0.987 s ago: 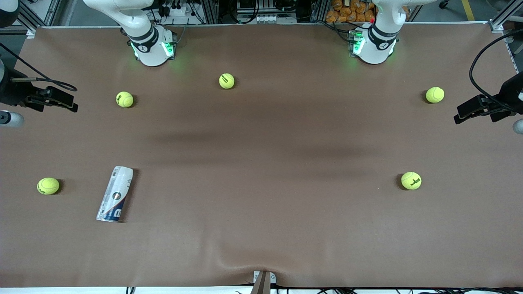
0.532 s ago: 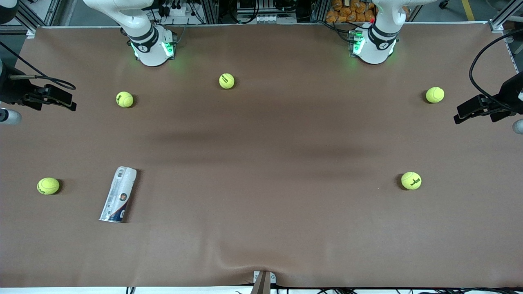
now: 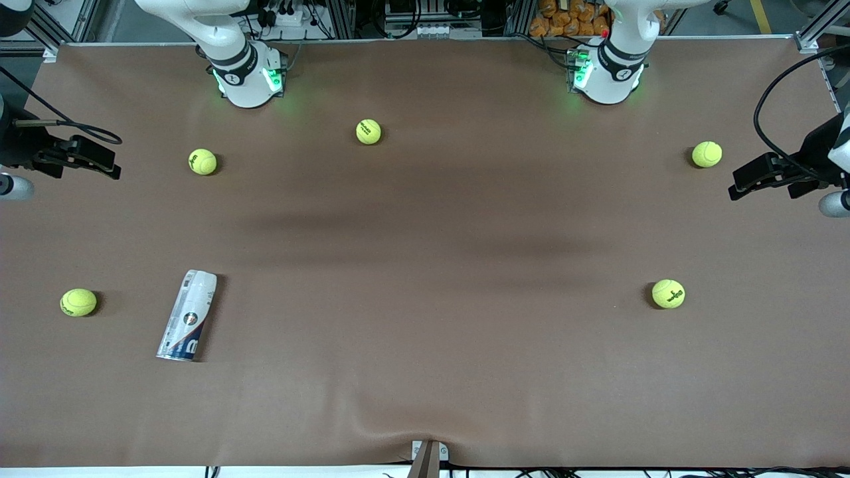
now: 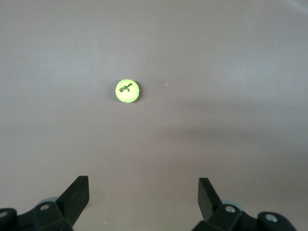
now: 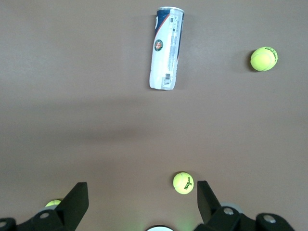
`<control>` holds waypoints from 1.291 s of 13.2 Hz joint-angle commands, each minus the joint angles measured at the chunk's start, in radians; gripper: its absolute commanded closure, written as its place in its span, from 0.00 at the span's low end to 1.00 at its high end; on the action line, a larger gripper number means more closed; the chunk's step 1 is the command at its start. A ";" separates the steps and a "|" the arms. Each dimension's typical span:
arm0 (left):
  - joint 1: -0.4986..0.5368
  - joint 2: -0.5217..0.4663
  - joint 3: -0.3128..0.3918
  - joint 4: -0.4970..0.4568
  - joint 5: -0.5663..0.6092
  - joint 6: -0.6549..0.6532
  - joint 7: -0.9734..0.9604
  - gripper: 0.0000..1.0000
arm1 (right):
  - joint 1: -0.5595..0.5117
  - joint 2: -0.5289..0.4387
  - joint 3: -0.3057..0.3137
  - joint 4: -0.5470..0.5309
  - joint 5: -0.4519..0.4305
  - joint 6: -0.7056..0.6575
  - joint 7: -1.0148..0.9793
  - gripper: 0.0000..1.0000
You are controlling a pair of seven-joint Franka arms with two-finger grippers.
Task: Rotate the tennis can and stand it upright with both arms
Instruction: 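Reach the right gripper to the lying tennis can and grasp it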
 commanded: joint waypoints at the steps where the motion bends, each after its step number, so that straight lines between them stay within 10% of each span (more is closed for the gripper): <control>1: 0.004 -0.001 -0.012 0.008 0.014 -0.016 0.013 0.00 | -0.040 -0.014 0.018 0.002 -0.004 -0.004 -0.028 0.00; 17: -0.005 -0.001 -0.003 -0.006 0.020 -0.022 0.018 0.00 | -0.052 0.293 0.020 -0.009 0.016 0.211 -0.030 0.00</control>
